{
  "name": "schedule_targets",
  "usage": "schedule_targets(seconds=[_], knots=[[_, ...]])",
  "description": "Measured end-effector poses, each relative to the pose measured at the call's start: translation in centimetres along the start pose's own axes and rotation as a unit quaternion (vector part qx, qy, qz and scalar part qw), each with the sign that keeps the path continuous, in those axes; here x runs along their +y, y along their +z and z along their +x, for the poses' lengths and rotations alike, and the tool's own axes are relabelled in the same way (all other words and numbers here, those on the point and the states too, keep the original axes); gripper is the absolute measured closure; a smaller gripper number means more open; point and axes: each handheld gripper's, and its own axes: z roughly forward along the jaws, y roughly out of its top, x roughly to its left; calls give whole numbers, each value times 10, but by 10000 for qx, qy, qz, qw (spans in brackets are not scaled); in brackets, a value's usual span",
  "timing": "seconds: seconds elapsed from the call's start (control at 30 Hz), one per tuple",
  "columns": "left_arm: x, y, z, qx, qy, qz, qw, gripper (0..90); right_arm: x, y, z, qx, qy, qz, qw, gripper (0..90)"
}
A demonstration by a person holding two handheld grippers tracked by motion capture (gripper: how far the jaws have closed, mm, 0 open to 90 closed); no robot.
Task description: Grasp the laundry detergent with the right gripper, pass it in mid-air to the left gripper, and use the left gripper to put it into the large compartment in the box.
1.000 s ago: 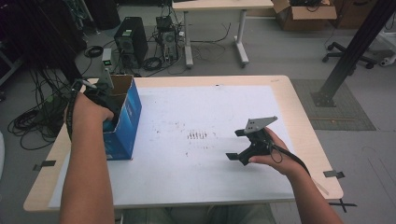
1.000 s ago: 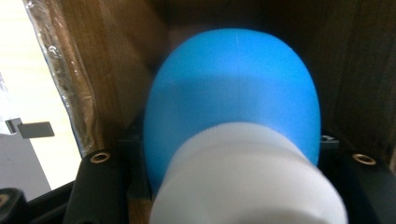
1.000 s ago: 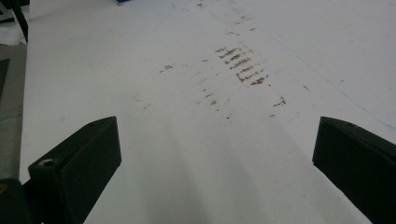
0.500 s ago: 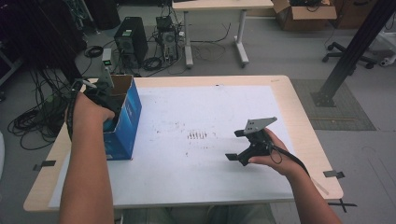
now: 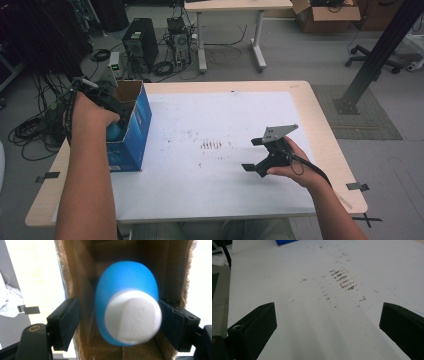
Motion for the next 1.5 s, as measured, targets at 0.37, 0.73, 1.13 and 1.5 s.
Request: schedule_targets(seconds=[0.37, 0.73, 1.13, 1.5], knots=[[-7, -20, -1, 20, 89, -78, 9999, 180, 9, -9, 0, -8, -31, 18, 10000, 10], [-12, -40, -10, -101, 194, -221, 9995, 141, 16, -14, 3, -8, -115, 27, 9999, 11], [-16, -54, -19, -38, 276, -161, 9995, 60, 22, -22, 4, -14, -197, 73, 9998, 11], [-16, -72, -54, 110, 942, -168, 9953, 3, 28, -32, 1, -102, -272, 192, 9994, 12]])
